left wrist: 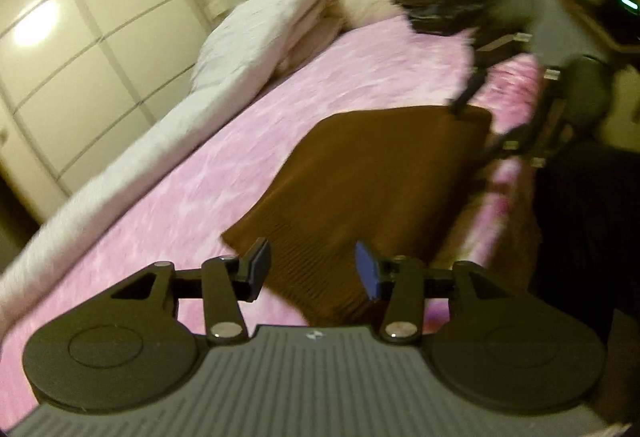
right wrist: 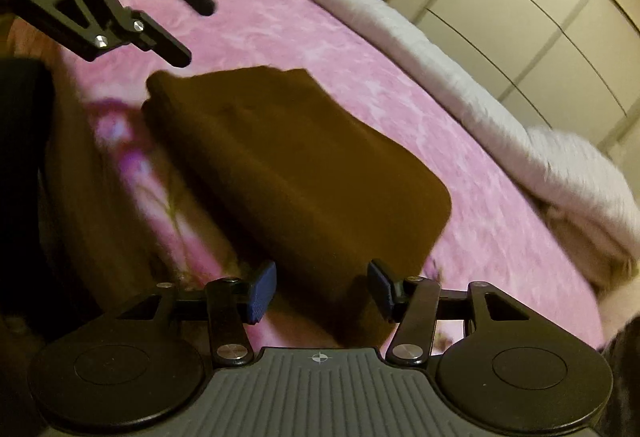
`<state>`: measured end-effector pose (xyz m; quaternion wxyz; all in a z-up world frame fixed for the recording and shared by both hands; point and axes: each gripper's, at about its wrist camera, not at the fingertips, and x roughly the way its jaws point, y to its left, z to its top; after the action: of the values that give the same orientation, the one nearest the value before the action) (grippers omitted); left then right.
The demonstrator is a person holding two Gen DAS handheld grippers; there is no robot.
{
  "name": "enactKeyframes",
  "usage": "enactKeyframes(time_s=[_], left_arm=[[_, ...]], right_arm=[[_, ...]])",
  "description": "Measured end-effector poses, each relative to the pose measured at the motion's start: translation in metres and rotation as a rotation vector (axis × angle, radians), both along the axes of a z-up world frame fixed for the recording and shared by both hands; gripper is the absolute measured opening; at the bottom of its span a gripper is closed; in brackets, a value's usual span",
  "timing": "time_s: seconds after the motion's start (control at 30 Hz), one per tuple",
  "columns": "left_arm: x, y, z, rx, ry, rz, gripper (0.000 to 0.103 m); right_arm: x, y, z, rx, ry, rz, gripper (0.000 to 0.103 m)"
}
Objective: Fold clothes
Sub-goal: 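Grasp the folded vest edge with the left gripper while the right gripper grasps it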
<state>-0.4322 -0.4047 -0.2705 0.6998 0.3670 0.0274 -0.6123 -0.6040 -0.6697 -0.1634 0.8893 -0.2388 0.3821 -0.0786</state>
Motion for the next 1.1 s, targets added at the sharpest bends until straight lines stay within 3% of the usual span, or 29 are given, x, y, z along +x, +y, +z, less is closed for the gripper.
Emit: enactKeyframes(time_s=[0.13, 0.2, 0.33, 0.47, 0.77, 0.83, 0.9, 1.0, 1.1], left_arm=[[-0.013, -0.016, -0.016, 0.06, -0.013, -0.05, 0.041], [-0.016, -0.028, -0.028, 0.118, -0.044, -0.049, 0.04], [-0.014, -0.034, -0.038, 0.143, -0.06, -0.051, 0.041], [-0.001, -0.034, -0.034, 0.138, -0.005, -0.04, 0.043], [0.016, -0.036, -0.027, 0.118, 0.051, -0.003, 0.051], [0.01, -0.03, -0.027, 0.107, 0.014, -0.015, 0.055], [0.002, -0.025, -0.028, 0.093, -0.047, -0.045, 0.061], [-0.016, -0.018, -0.033, 0.083, -0.132, -0.134, 0.068], [-0.03, -0.023, -0.044, 0.105, -0.215, -0.176, 0.069]], right_arm=[[0.013, -0.009, -0.003, 0.05, -0.01, -0.006, 0.046], [0.018, -0.013, -0.004, 0.069, -0.005, -0.012, 0.045], [0.017, -0.012, -0.002, 0.058, 0.003, 0.009, 0.046], [0.001, 0.005, -0.013, -0.099, 0.041, 0.085, 0.056], [0.024, 0.017, -0.062, -0.384, 0.147, 0.208, 0.056], [0.028, 0.006, -0.053, -0.311, 0.139, 0.187, 0.052], [0.032, -0.004, -0.043, -0.238, 0.132, 0.166, 0.036], [0.039, -0.016, -0.027, -0.158, 0.12, 0.144, 0.033], [0.048, -0.027, -0.015, -0.092, 0.11, 0.13, 0.033]])
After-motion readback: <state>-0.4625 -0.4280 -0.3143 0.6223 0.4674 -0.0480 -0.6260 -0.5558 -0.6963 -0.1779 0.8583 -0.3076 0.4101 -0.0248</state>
